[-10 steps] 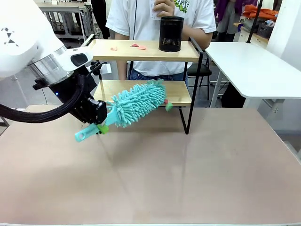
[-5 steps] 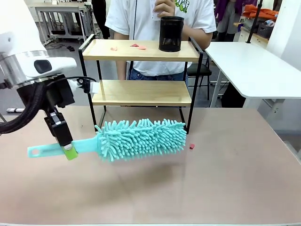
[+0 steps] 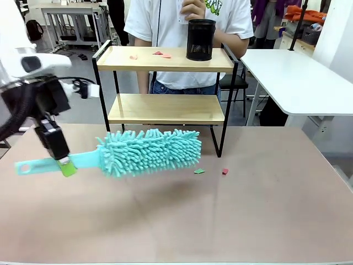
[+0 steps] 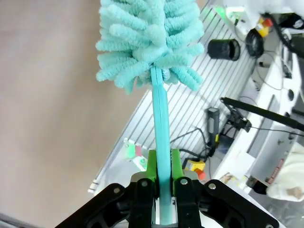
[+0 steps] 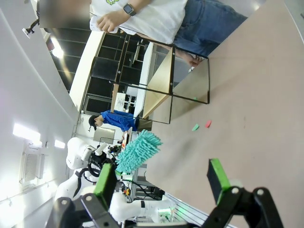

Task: Clean the shelf.
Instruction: Clean the specific tier of the Shelf with the Duster once objects are removed.

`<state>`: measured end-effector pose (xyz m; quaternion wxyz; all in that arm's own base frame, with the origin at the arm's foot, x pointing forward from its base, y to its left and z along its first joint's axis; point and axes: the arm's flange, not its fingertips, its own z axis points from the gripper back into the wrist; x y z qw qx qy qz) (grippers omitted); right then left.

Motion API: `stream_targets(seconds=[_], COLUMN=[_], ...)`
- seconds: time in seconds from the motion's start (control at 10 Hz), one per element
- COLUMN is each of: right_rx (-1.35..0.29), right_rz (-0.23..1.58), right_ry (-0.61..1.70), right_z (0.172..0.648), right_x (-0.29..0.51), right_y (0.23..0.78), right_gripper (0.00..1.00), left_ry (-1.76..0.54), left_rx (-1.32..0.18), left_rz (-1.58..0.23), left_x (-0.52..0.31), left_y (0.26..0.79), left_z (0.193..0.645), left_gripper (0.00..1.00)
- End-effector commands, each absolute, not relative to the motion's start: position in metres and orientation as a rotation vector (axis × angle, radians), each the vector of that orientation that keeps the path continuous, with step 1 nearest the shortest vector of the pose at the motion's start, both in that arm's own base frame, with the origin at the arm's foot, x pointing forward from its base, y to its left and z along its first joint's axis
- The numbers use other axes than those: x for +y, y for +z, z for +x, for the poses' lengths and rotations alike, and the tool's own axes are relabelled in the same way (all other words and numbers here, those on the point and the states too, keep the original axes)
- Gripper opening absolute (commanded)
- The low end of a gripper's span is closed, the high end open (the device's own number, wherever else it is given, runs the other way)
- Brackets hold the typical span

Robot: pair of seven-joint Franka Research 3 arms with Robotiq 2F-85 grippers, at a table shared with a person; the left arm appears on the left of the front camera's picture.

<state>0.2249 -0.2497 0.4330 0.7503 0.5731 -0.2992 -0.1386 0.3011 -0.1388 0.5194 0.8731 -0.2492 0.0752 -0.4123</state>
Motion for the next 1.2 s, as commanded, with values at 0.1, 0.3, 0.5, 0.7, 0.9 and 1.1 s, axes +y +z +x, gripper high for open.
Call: stream_targets(seconds=[0.1, 0.3, 0.5, 0.7, 0.9, 1.1], right_rx=[-0.688, -0.688, -0.688, -0.688, -0.688, -0.688], right_rz=[1.262, 1.262, 1.262, 1.262, 1.262, 1.262], right_ry=[-0.285, -0.285, -0.285, -0.285, -0.285, -0.285], right_z=[0.227, 0.227, 0.227, 0.227, 0.227, 0.227], right_x=[-0.25, -0.25, -0.25, -0.25, -0.25, -0.25], right_y=[0.434, 0.434, 0.434, 0.434, 0.434, 0.434], right_gripper=[1.0, 1.0, 1.0, 1.0, 1.0, 1.0], left_ry=[-0.788, -0.59, -0.355, -0.099, 0.129, 0.246], left_rx=[0.14, -0.011, -0.147, -0.119, -0.117, -0.052], left_rz=[-0.693, -0.849, -1.01, -1.185, -1.228, -1.229], left_x=[-0.034, 0.05, 0.118, 0.176, 0.197, 0.189], left_y=[0.571, 0.593, 0.594, 0.579, 0.555, 0.532], left_z=[0.292, 0.29, 0.295, 0.313, 0.339, 0.373], left_gripper=[0.12, 0.12, 0.12, 0.0, 0.0, 0.0])
